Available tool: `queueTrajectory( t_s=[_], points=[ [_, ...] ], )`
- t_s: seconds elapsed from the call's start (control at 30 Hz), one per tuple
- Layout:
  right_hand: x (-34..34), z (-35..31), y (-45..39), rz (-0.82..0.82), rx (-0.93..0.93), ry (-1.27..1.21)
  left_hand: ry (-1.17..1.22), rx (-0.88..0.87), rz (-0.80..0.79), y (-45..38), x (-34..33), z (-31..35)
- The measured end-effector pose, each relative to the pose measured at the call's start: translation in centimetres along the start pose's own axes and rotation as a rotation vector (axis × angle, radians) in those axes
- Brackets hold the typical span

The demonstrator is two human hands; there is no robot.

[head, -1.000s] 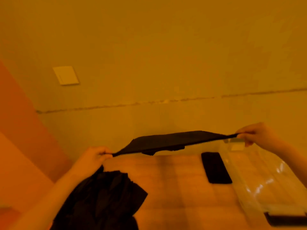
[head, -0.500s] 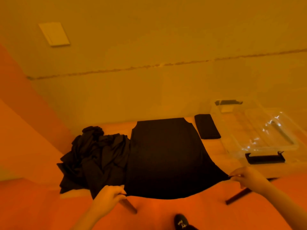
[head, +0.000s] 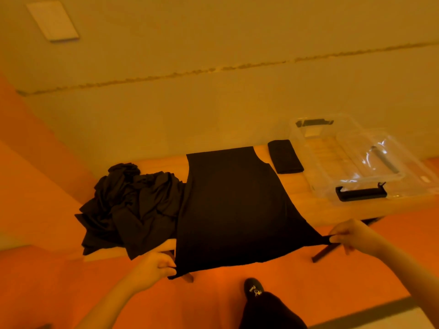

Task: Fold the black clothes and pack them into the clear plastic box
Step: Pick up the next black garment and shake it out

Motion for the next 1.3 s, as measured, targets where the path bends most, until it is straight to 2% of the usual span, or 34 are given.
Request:
queueTrajectory(
  t_s=[0.27, 0.67, 0.83, 1.07, 1.3],
  points=[
    [1.3, 0.1, 1.1, 0.063, -0.008, -0.086, 0.113, -0.03, 0.116, 1.9, 1.8, 1.7],
    [2.6, -0.5, 3.1, 0.058, -0.04, -0.054, 0.142, -0.039, -0.104, 4.0, 1.9, 3.7],
    [3.6, -1.7, 2.3, 0.129, -0.041, -0.048, 0.139, -0.095, -0.019, 2.7, 4.5, 4.2],
    [7.9, -6.0, -2.9, 0.283, -0.012, -0.146, 0.094, -0.139, 0.148, -2.1, 11.0, 6.6],
    [13.1, -11.1, -14.8, 0.215, 0.071, -0.126, 0.116, -0.029, 0.209, -11.1, 17.3, 9.1]
  ],
)
Point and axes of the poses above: each hand's wrist, its own y-axis away from the middle knuckle, its own x-axis out of the back of the hand, z = x × y, the point moved 3 cm from there along -y, towards the middle knuckle, and after that the axes turned 4 degrees about y, right-handed, at the moved point
